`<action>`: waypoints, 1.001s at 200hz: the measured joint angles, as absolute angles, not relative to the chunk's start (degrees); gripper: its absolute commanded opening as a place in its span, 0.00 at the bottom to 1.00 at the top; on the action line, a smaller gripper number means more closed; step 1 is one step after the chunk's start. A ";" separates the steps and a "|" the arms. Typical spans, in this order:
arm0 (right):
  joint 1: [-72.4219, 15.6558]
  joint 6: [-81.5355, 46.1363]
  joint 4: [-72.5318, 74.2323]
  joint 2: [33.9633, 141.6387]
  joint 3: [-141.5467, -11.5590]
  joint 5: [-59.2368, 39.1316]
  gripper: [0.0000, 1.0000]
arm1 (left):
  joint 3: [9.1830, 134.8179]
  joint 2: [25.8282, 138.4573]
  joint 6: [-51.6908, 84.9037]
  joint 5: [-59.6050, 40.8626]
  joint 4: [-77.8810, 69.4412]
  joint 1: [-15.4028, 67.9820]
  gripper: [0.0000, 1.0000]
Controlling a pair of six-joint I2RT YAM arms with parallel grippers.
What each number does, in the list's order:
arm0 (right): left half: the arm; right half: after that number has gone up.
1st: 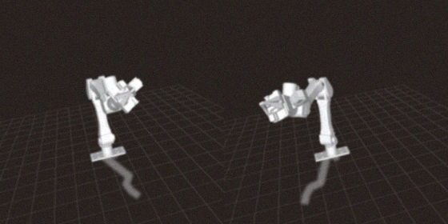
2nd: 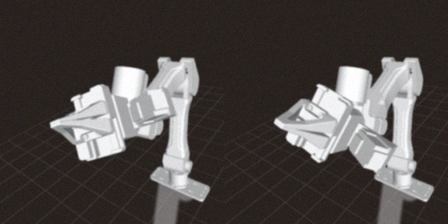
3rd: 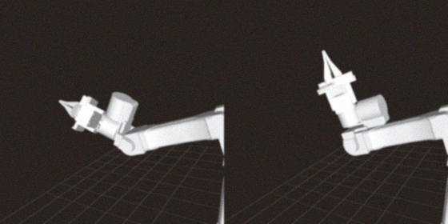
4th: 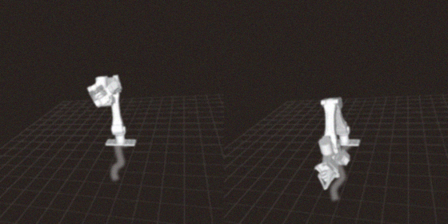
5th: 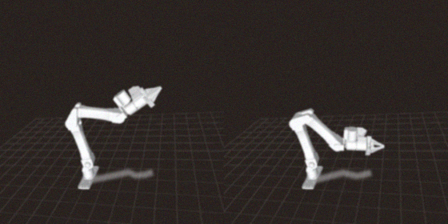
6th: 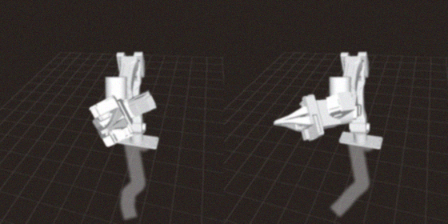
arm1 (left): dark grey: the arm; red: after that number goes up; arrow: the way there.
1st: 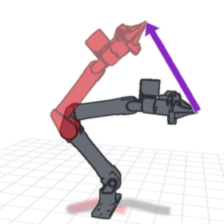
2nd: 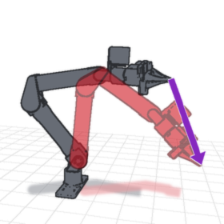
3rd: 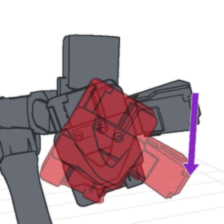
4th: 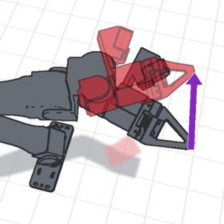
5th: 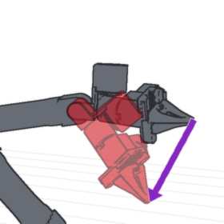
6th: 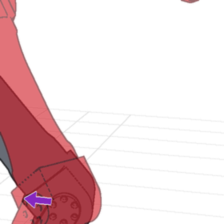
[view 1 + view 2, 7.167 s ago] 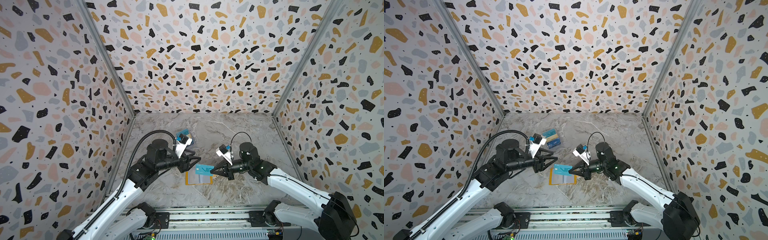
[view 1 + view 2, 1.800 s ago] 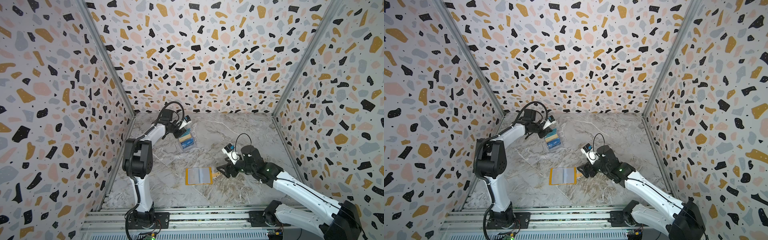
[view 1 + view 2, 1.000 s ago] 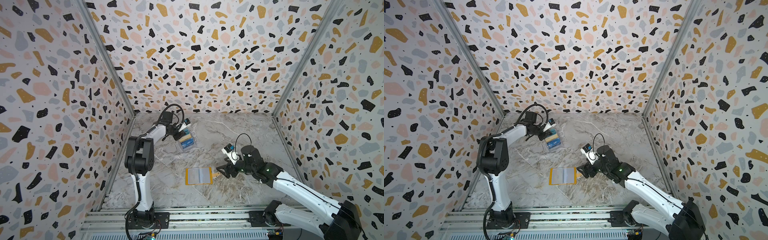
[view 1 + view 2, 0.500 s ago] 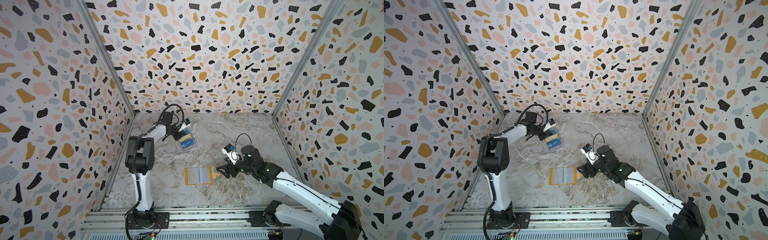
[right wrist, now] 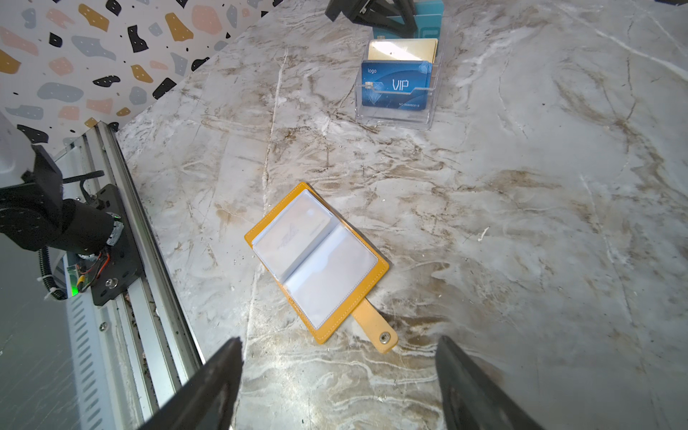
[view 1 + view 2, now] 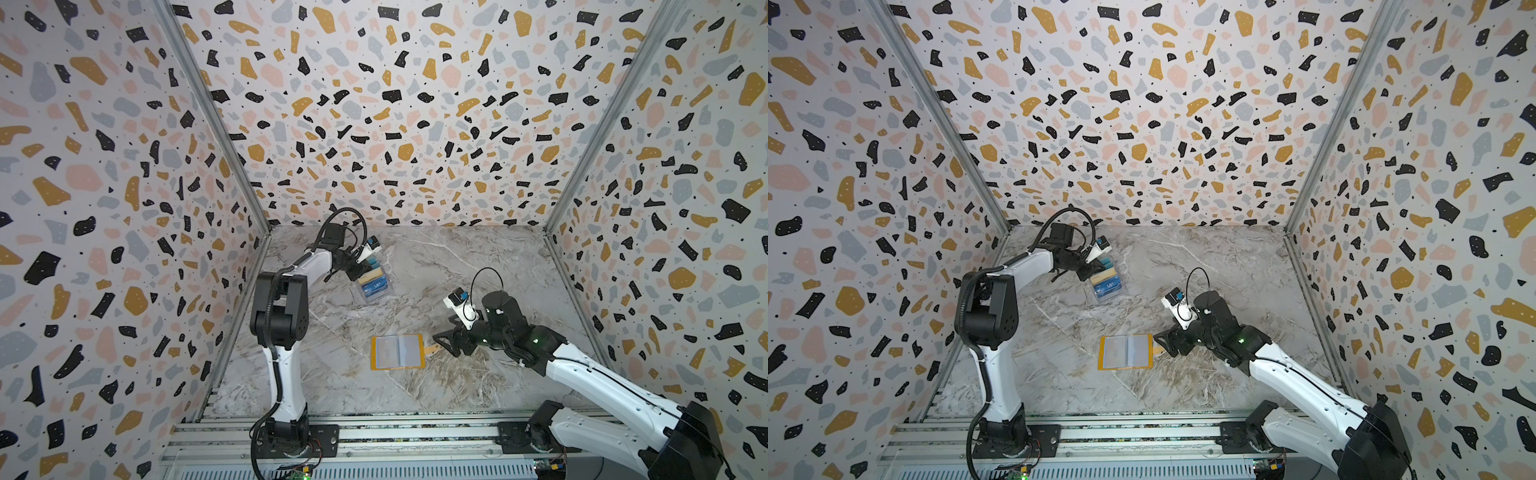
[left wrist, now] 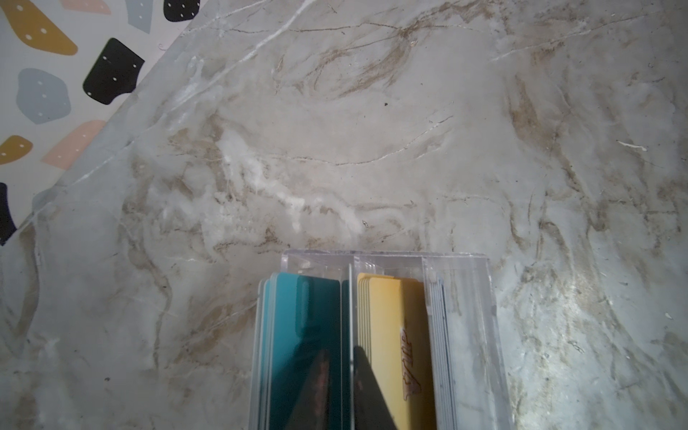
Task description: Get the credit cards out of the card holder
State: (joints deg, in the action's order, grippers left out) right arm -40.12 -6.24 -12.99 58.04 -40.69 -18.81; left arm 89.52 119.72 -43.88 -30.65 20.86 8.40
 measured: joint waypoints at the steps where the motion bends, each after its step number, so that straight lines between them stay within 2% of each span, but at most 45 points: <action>1: -40.12 -6.24 -12.99 58.02 -40.69 -18.81 0.82 | 89.52 119.72 -43.83 -30.61 20.82 8.40 0.16; 159: -40.12 -7.49 -11.49 54.72 -40.10 -16.60 0.82 | 88.71 117.75 -39.77 -28.10 17.23 8.38 0.23; 200: -40.12 -7.49 -11.49 54.72 -40.10 -16.62 0.82 | 87.20 115.44 -39.11 -27.64 16.19 8.40 0.29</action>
